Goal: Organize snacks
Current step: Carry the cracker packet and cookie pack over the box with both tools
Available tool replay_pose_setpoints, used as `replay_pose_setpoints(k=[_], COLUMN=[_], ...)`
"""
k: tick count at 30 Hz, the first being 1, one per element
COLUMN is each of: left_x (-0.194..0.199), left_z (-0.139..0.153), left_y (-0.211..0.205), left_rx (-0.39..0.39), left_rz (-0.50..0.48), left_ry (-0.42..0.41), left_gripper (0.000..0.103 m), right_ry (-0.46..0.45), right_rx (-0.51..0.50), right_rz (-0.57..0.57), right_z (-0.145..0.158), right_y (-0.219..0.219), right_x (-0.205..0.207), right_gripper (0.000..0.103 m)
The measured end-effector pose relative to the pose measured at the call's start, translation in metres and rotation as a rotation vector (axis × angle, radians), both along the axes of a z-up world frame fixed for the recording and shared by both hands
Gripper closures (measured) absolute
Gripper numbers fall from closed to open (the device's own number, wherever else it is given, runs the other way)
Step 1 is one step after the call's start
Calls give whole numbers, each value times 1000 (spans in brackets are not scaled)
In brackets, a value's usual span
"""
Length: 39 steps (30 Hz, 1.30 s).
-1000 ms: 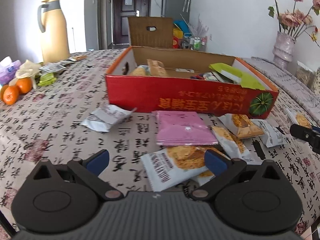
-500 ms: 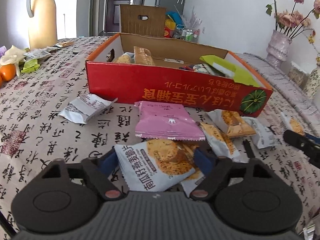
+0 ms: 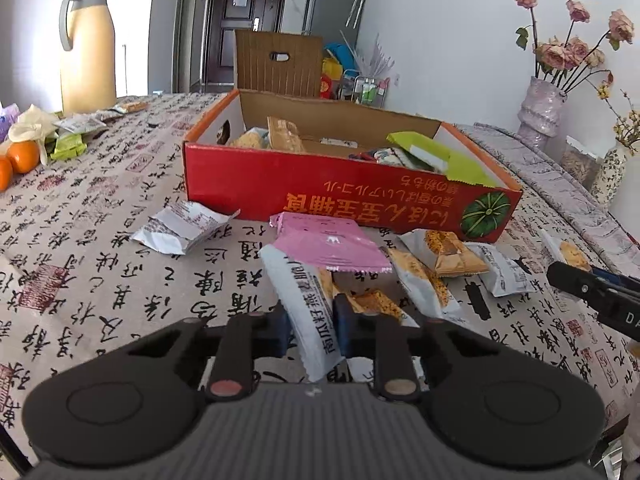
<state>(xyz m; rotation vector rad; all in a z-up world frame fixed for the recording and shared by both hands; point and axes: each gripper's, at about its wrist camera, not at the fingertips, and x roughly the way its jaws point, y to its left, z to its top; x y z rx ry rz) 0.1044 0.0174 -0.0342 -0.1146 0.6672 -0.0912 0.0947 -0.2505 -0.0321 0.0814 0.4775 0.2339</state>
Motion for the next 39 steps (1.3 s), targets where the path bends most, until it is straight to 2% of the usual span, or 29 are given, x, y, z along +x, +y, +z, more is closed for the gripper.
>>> replay_pose_setpoints(k=[21,39], left_x=[-33,-10], left_z=[29,62], left_y=[8,12], left_rx=[10,8], left_rz=[19,26], left_ry=[-111,-189], left_gripper=[90,90], right_ry=[-48,-80], right_rx=[-15,-24], right_rz=[21,50], right_z=[18,40], right_y=[9,30], right_x=[-22,6], right_gripper=[62,62])
